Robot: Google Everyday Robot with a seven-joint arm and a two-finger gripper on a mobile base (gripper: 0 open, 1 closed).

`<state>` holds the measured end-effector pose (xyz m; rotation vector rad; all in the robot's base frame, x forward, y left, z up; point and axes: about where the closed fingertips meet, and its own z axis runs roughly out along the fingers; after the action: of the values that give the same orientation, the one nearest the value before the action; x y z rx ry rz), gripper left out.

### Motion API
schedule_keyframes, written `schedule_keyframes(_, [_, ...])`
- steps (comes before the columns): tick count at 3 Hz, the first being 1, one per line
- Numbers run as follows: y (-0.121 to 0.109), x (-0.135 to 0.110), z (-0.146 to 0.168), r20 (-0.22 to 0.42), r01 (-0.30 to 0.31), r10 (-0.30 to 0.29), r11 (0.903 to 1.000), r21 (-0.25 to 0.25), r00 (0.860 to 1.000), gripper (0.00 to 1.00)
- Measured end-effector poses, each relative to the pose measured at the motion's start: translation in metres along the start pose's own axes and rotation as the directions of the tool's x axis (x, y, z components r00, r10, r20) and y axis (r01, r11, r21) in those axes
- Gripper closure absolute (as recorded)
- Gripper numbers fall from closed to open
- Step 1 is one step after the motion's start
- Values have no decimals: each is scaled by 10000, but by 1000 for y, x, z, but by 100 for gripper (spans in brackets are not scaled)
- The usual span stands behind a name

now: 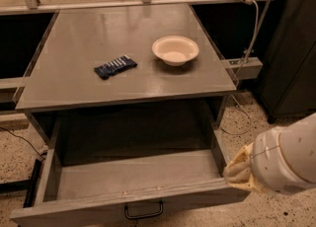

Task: Close top drawer

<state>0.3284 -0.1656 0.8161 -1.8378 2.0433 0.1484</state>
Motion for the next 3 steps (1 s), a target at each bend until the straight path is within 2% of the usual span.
schedule_keyframes(1, [11, 0, 44, 690, -248, 268, 9993, -296, 9973, 100])
schedule_keyframes(2, [21, 3, 79, 1483, -424, 427, 9991, -49, 9880, 100])
schedule_keyframes(3, [33, 6, 108, 2098, -351, 308, 9992, 166, 9773, 100])
